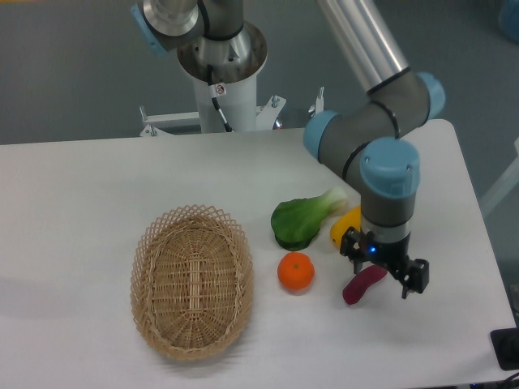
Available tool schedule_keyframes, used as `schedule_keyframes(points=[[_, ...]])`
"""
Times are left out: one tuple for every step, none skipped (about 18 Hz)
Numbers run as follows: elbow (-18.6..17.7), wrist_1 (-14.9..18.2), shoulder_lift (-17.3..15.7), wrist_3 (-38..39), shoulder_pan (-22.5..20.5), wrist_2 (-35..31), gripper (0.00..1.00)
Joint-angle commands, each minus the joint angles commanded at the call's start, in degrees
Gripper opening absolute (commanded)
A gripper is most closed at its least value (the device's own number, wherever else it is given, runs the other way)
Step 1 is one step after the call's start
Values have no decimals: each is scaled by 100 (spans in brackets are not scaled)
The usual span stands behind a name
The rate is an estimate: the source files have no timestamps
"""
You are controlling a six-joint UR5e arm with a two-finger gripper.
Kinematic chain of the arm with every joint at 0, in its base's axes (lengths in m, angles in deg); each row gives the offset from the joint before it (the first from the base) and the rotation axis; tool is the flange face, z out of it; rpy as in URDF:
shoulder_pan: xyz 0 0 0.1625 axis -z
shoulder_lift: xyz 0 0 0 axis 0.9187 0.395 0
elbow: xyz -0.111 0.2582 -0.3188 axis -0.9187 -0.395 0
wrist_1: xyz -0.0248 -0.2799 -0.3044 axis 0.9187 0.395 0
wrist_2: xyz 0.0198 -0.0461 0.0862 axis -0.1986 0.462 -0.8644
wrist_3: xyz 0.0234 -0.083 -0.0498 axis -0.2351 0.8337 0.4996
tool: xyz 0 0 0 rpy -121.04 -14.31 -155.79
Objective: Place the sweet potato on the table
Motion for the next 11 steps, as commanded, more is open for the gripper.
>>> schedule_keyframes(points=[[36,132,-79,-157,-53,62,100],[62,247,-150,-394,-88,97,100],[80,370,-211,-579,-184,97,100],[97,493,-273,-676,-281,115,100],[124,607,-308,-764,-326,150,100],[133,695,-326,-896,-404,202,100],[133,774,-396,-1045,-536,255,100],[141,862,-457,-1220,-615,316,100],[168,976,-484,-1431,-694,334,100],[176,1090,-502,-1607,-800,352,100],[177,1170,-502,-1748,-888,361,100]])
